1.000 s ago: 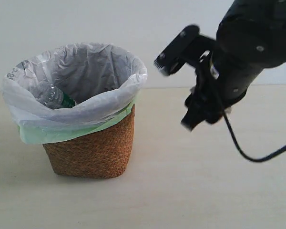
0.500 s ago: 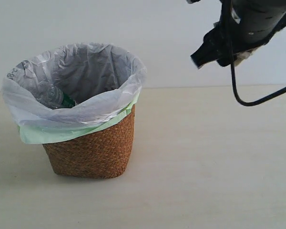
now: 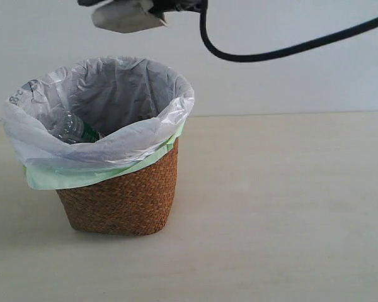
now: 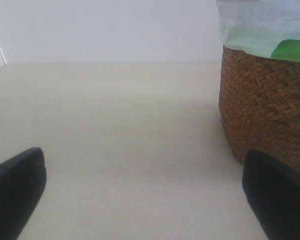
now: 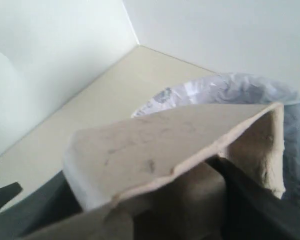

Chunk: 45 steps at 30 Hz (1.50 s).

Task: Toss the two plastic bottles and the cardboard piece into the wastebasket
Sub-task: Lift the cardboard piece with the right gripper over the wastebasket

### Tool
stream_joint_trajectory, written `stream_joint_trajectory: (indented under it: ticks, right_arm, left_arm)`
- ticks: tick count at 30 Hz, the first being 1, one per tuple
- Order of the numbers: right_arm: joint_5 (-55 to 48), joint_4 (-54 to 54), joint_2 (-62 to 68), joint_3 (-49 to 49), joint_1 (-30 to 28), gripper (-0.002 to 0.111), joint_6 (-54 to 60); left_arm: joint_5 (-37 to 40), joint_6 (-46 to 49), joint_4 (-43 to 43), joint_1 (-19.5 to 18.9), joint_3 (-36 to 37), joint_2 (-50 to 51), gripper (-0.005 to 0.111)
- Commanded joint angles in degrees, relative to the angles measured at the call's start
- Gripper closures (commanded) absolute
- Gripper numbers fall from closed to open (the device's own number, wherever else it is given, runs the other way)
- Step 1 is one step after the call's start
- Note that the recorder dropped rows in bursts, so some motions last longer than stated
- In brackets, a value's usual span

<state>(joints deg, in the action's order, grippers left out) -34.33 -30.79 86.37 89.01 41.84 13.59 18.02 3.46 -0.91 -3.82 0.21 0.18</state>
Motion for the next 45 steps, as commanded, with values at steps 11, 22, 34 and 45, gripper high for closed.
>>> stream_joint_trajectory:
  ticks: [11, 22, 34, 45]
  right_arm:
    - [-8.5, 36.6, 1.4, 0.3, 0.0, 0.108, -13.0]
    - [-35.6, 88.8, 1.6, 0.3, 0.0, 0.108, -44.7]
    - [-4.5, 33.2, 1.7, 0.3, 0.0, 0.108, -32.8]
    - [6.3, -8.8, 1.7, 0.3, 0.6, 0.108, 8.1]
  left_arm:
    - [-0.4, -0.5, -0.1, 0.4, -0.2, -0.2, -0.001]
    - [-0.4, -0.5, -0.1, 0.4, -0.2, -0.2, -0.001]
    - [-0.4, -0.5, -0.1, 0.4, -0.2, -0.2, -0.001]
    - [-0.4, -0.5, -0.1, 0.4, -0.2, -0.2, -0.001]
